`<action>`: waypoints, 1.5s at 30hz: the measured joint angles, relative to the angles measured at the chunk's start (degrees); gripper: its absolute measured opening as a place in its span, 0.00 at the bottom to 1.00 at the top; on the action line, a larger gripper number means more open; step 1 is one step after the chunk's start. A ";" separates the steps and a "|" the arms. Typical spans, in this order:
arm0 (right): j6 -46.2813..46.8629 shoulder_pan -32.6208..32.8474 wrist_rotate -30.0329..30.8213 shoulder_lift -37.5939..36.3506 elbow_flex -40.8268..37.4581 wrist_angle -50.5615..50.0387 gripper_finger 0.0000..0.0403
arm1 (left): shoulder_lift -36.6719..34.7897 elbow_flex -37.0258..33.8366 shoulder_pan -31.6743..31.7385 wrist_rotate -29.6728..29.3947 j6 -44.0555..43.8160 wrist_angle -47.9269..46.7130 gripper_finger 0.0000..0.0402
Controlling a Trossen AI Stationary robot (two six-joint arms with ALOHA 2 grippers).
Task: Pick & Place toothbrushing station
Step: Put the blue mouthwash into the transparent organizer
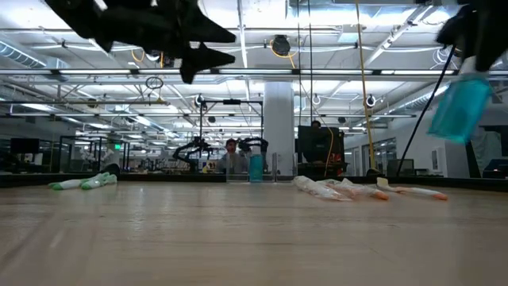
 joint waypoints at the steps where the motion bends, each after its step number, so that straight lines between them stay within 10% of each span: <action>1: -3.22 -1.78 -0.77 0.00 0.00 0.79 0.23 | 1.79 0.04 0.00 1.75 -0.97 2.42 0.57; 20: -39.97 -19.64 -7.32 0.02 0.02 18.73 0.23 | 25.22 23.48 -4.79 14.31 11.76 -7.80 0.57; 45: -52.21 -21.07 -4.06 -0.15 0.91 28.99 0.23 | 32.67 32.92 -5.07 11.01 12.59 -16.50 0.57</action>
